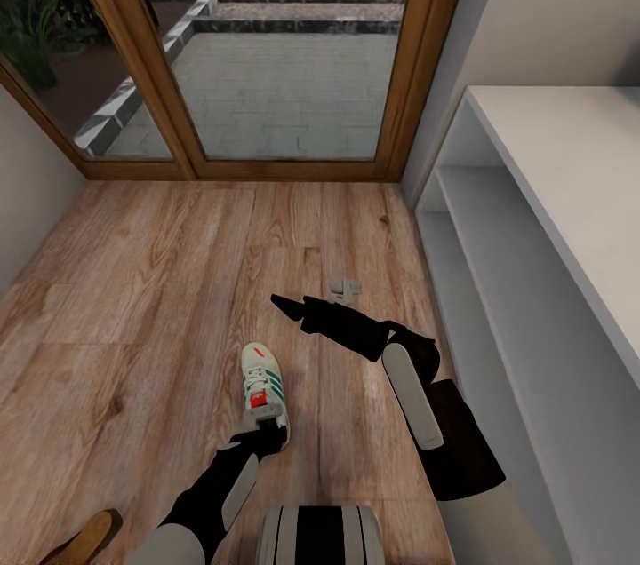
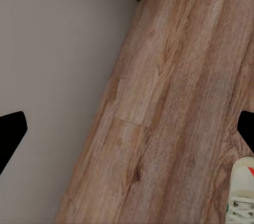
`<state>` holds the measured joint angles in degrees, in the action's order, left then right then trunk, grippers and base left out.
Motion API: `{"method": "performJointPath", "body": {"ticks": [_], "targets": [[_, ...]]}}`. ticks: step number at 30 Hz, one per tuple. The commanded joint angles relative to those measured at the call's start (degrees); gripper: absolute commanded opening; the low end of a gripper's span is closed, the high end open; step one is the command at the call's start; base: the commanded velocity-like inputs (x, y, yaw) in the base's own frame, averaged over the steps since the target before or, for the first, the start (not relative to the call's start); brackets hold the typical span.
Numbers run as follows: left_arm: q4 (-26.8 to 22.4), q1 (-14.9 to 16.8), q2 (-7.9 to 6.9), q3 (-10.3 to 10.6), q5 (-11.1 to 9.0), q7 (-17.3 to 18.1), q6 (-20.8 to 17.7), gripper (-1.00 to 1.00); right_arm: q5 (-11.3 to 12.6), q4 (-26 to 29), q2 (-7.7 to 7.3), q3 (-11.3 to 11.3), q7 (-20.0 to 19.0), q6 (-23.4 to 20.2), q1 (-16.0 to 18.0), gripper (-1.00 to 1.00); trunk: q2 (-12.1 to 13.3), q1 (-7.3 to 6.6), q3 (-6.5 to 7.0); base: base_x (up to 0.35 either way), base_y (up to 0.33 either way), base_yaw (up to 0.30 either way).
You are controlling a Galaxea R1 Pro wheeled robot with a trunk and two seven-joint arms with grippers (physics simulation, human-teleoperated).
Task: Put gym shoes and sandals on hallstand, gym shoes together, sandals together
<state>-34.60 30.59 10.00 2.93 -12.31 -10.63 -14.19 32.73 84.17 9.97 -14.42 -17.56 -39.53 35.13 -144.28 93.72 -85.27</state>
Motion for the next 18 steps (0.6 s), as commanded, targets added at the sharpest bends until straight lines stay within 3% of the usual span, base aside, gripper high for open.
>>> {"method": "performJointPath", "body": {"ticks": [1, 9, 10, 18], "targets": [[-0.11, 0.0, 0.0, 0.15, -0.52, -0.44, -0.24, 1.0, 0.05, 0.03, 0.02, 0.06, -0.11, -0.29, 0.02, 1.0, -0.01, -0.01, -0.04, 0.0, 0.0, 0.0], [-0.11, 0.0, 0.0, 0.15, -0.52, -0.41, -0.17, 1.0, 0.05, 0.03, 0.02, 0.09, -0.11, -0.29, 0.02, 1.0, -0.01, -0.01, -0.04, 0.0, 0.0, 0.0], [-0.11, 0.0, 0.0, 0.15, -0.52, -0.4, -0.16, -1.0, 0.05, 0.03, 0.02, 0.09, -0.11, -0.29, 0.02, 1.0, -0.01, -0.01, -0.04, 0.0, 0.0, 0.0], [-0.11, 0.0, 0.0, 0.15, -0.52, -0.43, -0.22, -1.0, 0.05, 0.03, 0.02, 0.09, -0.11, -0.29, 0.02, 1.0, -0.01, -0.01, -0.04, 0.0, 0.0, 0.0]]}}
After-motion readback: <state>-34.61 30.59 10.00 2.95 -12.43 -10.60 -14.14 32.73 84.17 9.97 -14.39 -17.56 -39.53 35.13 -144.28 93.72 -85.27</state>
